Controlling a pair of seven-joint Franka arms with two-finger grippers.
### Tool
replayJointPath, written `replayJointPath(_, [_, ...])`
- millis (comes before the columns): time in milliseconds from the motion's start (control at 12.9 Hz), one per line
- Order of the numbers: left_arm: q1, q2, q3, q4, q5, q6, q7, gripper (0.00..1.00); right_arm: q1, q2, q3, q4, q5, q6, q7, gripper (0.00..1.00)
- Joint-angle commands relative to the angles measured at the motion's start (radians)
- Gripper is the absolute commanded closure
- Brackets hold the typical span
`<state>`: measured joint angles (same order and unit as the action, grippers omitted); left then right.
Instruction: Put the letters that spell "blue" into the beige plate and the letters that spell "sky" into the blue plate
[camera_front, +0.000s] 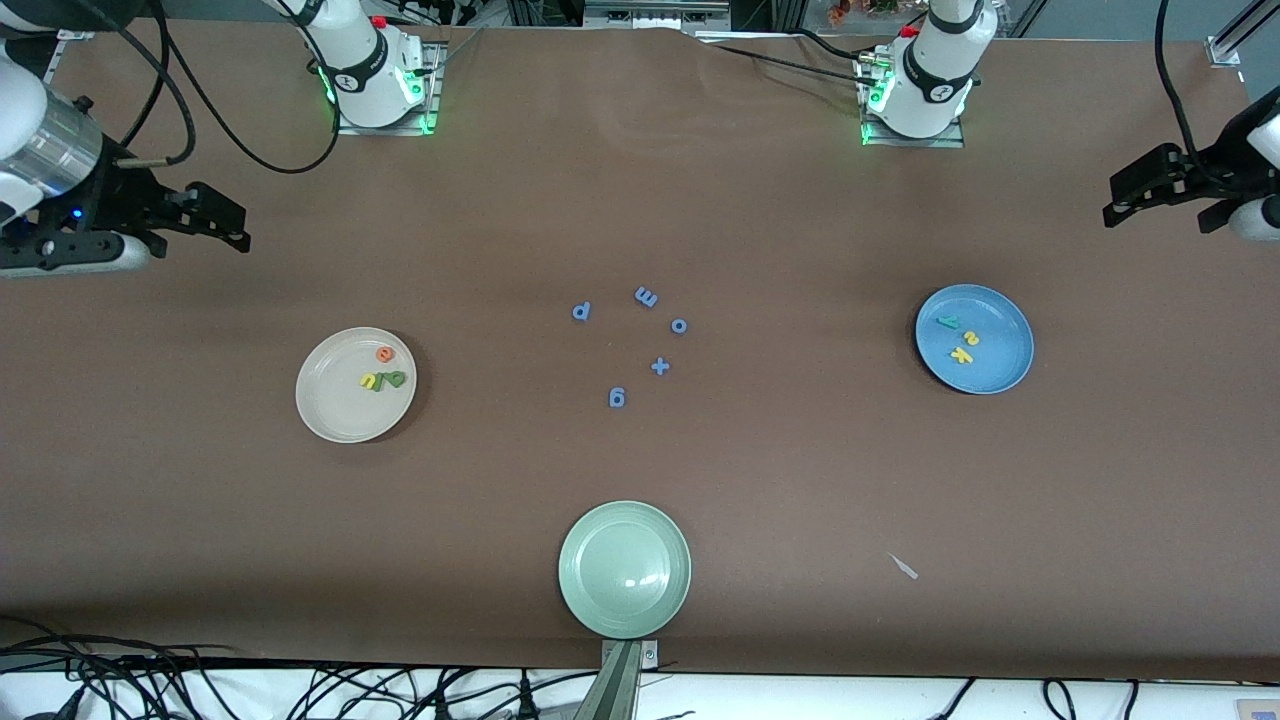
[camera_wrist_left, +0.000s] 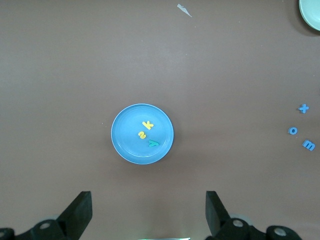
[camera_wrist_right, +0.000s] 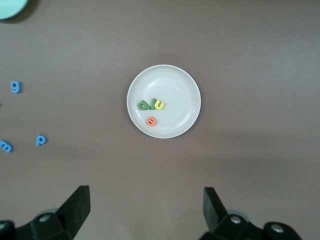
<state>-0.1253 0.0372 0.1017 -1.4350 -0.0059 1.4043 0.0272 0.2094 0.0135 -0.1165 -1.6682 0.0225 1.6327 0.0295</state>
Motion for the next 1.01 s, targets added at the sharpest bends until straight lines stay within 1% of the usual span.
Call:
replayJointPath(0, [-0.02, 0.018, 0.032, 0.036, 0.018, -0.027, 0.02, 0.0, -0.008, 0.011, 0.018, 0.016, -0.035, -0.005, 0.009, 0.0])
replayJointPath(155, [-0.005, 0.026, 0.029, 0.031, 0.023, -0.027, 0.019, 0.0, -0.01, 0.011, 0.017, 0.016, -0.035, -0.005, 0.007, 0.0])
replayJointPath(233, [0.028, 0.029, 0.023, 0.03, 0.018, -0.027, 0.026, 0.0, -0.01, 0.011, 0.017, 0.016, -0.035, -0.01, 0.006, 0.0])
replayJointPath(389, [0.107, 0.039, -0.017, 0.031, -0.014, -0.027, 0.034, 0.0, -0.01, 0.014, 0.015, 0.016, -0.033, -0.008, 0.001, 0.0])
replayJointPath(777, [0.033, 0.039, -0.005, 0.036, 0.021, -0.027, 0.025, 0.0, -0.013, 0.02, 0.015, 0.016, -0.032, -0.004, -0.005, 0.0])
replayJointPath(933, [0.047, 0.039, -0.013, 0.035, 0.023, -0.027, 0.029, 0.0, -0.01, 0.019, 0.017, 0.018, -0.027, -0.004, 0.001, 0.0])
